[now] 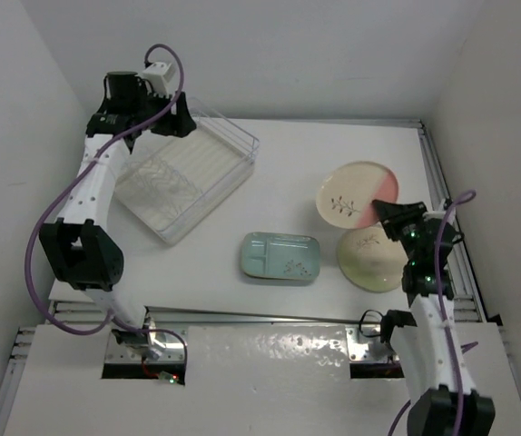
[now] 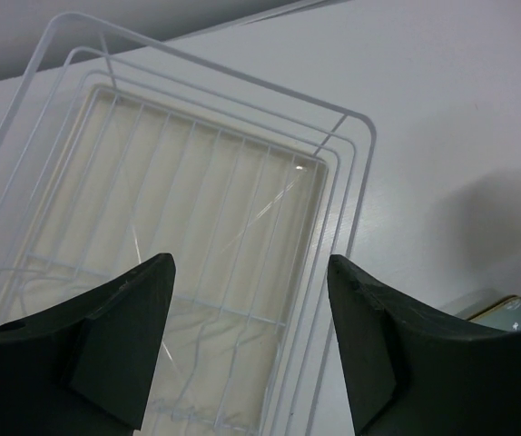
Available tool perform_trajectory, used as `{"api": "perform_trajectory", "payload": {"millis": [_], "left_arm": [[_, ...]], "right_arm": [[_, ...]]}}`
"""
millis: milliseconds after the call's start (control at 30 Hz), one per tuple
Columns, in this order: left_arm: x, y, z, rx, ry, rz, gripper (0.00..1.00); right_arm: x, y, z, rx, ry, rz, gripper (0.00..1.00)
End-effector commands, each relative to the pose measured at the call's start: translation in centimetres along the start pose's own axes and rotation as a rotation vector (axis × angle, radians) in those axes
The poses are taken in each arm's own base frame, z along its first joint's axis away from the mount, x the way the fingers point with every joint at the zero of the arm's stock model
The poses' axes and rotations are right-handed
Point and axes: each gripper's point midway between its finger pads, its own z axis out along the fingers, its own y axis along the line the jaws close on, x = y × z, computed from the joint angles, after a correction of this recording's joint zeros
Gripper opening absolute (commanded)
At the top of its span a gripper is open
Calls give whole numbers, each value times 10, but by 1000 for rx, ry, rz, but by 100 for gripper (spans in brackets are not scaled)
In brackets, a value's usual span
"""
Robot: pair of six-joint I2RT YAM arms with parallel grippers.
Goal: Unload the plates from the dish rack
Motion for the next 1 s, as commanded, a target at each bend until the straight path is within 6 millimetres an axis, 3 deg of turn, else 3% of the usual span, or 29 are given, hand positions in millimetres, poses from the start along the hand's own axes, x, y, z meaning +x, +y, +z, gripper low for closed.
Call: {"api": "perform_trajectory", "payload": {"millis": [0, 33, 200, 400, 700, 967], "left_arm": [[-15, 12, -33, -16, -66, -15, 66], [-12, 12, -35, 8, -68, -31, 66], [-3, 34, -43, 3, -62, -93, 66], [6, 41, -45, -3, -38, -93, 66], [-2, 40, -47, 8, -60, -82, 66], [3, 39, -44, 18, -49, -86, 66]], "right_arm": [[-20, -29, -24, 168, -161, -6, 0], [-28, -44, -30, 232, -226, 2, 0], [-43, -74, -59, 385, -379, 56, 0], [-47, -90, -79, 476, -444, 57, 0], [-25, -111, -77, 502, -369, 82, 0], [-11, -107, -69, 447, -301, 102, 0]]}}
